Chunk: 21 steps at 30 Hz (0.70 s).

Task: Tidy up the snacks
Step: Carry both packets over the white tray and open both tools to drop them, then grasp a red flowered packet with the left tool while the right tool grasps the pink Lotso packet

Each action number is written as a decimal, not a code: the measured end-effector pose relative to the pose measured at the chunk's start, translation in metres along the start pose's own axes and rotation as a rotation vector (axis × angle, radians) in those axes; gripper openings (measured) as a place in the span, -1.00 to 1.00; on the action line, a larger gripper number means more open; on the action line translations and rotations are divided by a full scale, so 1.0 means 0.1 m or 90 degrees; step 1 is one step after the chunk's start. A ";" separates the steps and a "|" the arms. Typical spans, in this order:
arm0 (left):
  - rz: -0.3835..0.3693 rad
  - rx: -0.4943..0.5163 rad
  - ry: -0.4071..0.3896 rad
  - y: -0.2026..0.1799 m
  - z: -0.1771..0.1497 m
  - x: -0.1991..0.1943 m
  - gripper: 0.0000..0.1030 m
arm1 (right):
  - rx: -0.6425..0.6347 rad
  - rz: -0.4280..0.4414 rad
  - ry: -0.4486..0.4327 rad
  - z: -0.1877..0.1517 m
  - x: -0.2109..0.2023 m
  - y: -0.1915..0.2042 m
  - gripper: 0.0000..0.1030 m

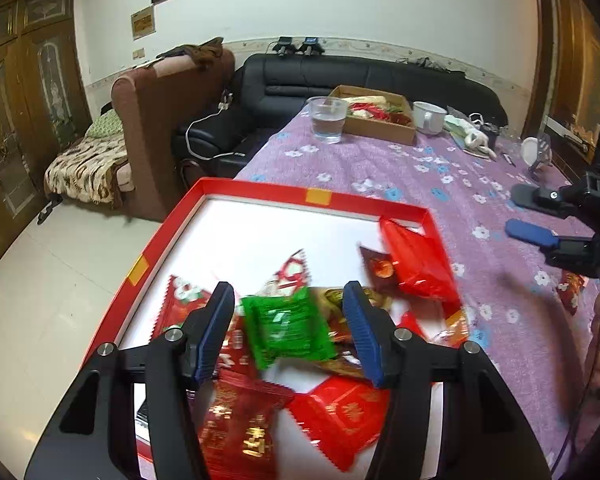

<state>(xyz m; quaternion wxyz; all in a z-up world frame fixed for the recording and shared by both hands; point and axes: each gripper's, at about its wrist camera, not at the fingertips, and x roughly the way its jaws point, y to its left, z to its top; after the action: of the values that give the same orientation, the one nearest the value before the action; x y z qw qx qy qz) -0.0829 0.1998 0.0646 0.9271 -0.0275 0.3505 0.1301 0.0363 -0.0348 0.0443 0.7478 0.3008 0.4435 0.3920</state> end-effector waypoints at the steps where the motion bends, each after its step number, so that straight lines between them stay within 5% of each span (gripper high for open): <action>1: -0.003 0.006 -0.003 -0.04 0.01 -0.01 0.13 | 0.002 -0.010 -0.018 0.03 -0.16 -0.07 0.00; 11: -0.099 0.152 -0.035 -1.06 0.05 -0.24 0.51 | 0.067 -0.134 -0.165 0.16 -1.59 -0.95 0.18; 16: -0.153 0.223 -0.009 -1.61 0.05 -0.21 0.50 | 0.066 -0.233 -0.159 0.19 -1.91 -1.23 0.25; 21: -0.202 0.282 0.016 -2.14 0.03 -0.13 0.50 | 0.043 -0.271 -0.129 0.20 -1.94 -1.35 0.25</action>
<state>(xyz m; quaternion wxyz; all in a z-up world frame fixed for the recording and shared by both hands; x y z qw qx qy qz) -0.0345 -0.0091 0.0674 0.9147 0.1202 0.3735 -0.0969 0.0393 -0.2718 0.0279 0.8439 0.2628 0.4325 0.1783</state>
